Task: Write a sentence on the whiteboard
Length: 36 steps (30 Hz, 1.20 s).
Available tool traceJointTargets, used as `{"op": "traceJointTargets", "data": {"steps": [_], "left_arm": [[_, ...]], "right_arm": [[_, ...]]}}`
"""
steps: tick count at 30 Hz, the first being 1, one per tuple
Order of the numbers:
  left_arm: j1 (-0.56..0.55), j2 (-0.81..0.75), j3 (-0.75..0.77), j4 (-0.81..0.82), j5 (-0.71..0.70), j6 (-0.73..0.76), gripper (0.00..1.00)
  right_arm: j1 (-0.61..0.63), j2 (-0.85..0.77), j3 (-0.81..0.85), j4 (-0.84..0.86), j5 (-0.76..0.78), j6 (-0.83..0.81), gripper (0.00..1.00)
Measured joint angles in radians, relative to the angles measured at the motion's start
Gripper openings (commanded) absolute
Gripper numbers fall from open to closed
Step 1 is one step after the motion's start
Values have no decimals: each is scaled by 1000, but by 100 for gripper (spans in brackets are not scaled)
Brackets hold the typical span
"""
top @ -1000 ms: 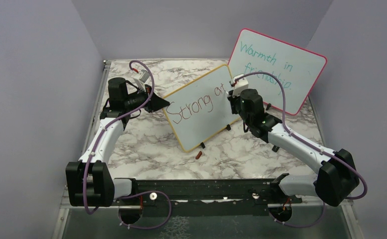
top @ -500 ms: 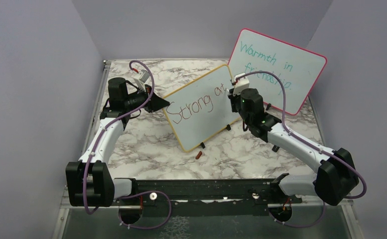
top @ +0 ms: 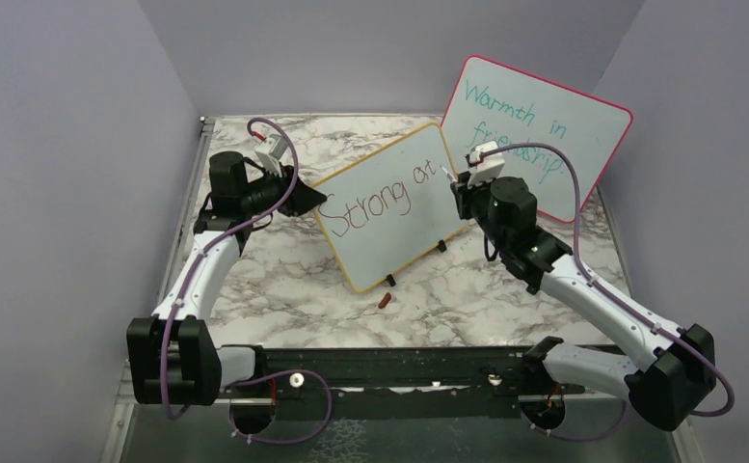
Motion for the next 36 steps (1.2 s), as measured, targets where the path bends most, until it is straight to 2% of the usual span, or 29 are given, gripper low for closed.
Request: {"op": "traceJointTargets", "data": {"steps": [15, 22, 33, 36], "left_arm": [[-2, -151, -187, 186, -83, -210, 33], [3, -151, -192, 251, -82, -269, 32], [16, -117, -192, 308, -71, -296, 23], [16, -106, -192, 322, -56, -299, 14]], "right_arm": [[0, -71, -51, -45, -119, 21, 1], [18, -72, -61, -49, -158, 21, 1], [56, -74, -66, -71, -163, 24, 1], [66, -74, -66, -72, -163, 24, 1]]}}
